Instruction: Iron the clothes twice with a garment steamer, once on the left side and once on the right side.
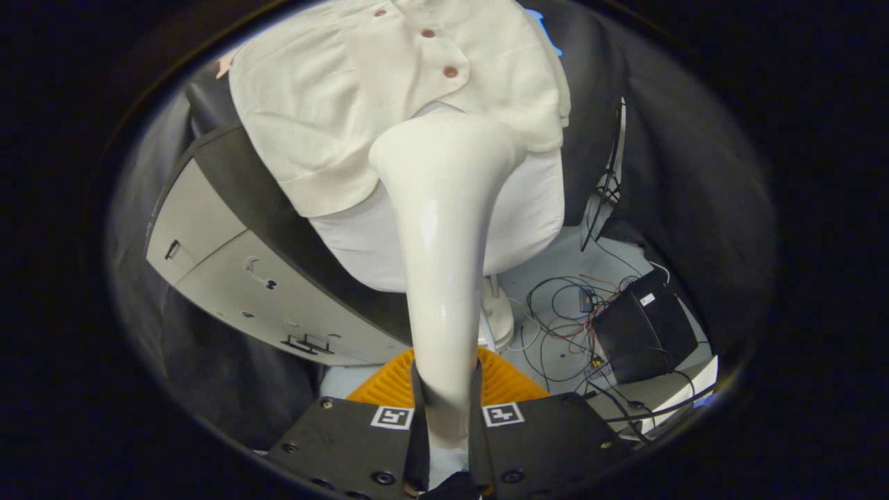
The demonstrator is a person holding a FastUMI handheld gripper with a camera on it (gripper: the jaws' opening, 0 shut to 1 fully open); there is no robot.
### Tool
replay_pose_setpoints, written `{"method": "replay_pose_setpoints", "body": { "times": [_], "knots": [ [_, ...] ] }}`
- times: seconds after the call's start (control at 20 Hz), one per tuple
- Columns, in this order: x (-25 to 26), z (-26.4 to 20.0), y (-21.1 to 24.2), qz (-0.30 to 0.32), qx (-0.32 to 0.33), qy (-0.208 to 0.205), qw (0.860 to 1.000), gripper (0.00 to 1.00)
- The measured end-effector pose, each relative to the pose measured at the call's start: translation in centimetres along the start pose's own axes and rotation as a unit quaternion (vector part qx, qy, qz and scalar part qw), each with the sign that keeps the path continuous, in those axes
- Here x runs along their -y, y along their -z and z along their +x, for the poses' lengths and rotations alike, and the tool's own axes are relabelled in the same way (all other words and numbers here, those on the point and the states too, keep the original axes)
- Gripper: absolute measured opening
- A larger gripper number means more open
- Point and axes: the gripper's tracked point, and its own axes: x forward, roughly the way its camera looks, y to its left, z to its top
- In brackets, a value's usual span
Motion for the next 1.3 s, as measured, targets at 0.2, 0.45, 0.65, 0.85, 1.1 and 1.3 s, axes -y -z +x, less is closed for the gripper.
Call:
{"method": "replay_pose_setpoints", "body": {
  "times": [0.2,0.45,0.65,0.85,1.1,1.3],
  "knots": [
    [-4.2,-4.4,-1.9,0.0,0.043,-0.006,0.999,0.22],
    [-7.6,-10.1,-6.0,-0.011,0.104,-0.002,0.995,0.22],
    [-9.7,-14.8,-9.5,-0.021,0.154,0.008,0.988,0.22],
    [-12.4,-19.4,-13.4,-0.039,0.216,0.012,0.976,0.22],
    [-16.3,-24.0,-16.0,-0.061,0.266,-0.01,0.962,0.22],
    [-20.1,-28.5,-17.5,-0.073,0.304,-0.024,0.949,0.22]
  ]
}}
